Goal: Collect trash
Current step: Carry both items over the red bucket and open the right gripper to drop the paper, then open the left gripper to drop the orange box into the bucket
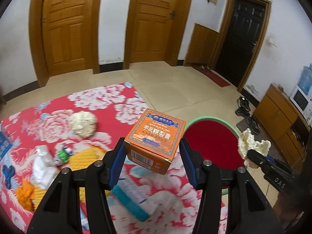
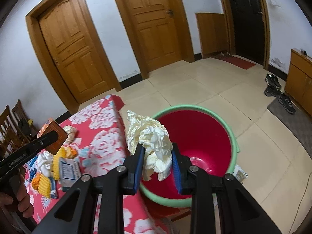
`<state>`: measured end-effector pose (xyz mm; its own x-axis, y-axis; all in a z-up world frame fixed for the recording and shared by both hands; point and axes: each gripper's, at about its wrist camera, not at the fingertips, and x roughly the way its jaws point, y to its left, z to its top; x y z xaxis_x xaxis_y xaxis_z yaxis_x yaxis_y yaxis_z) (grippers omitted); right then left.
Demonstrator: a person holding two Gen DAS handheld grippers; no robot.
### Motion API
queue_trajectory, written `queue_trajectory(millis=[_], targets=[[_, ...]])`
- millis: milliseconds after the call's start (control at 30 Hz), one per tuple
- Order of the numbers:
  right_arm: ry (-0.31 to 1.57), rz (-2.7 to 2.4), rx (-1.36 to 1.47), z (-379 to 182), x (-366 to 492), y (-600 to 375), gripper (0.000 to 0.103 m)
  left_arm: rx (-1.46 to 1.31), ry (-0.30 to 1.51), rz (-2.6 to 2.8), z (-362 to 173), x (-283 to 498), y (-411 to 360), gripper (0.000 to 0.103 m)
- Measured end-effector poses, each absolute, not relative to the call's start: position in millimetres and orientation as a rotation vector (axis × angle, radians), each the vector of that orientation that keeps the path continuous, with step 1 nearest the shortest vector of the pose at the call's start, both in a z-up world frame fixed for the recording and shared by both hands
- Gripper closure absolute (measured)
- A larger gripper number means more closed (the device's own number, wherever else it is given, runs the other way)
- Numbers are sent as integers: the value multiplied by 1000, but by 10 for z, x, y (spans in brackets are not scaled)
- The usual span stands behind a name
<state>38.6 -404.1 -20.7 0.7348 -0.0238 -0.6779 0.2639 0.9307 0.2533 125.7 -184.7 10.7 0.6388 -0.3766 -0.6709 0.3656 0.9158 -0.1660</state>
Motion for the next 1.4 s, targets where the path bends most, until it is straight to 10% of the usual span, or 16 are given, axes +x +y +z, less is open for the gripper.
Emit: queue_trajectory(millis=[1400], targets=[[793, -285, 463, -748, 354, -4607, 53, 118, 868, -605, -476, 1352, -2867, 44]])
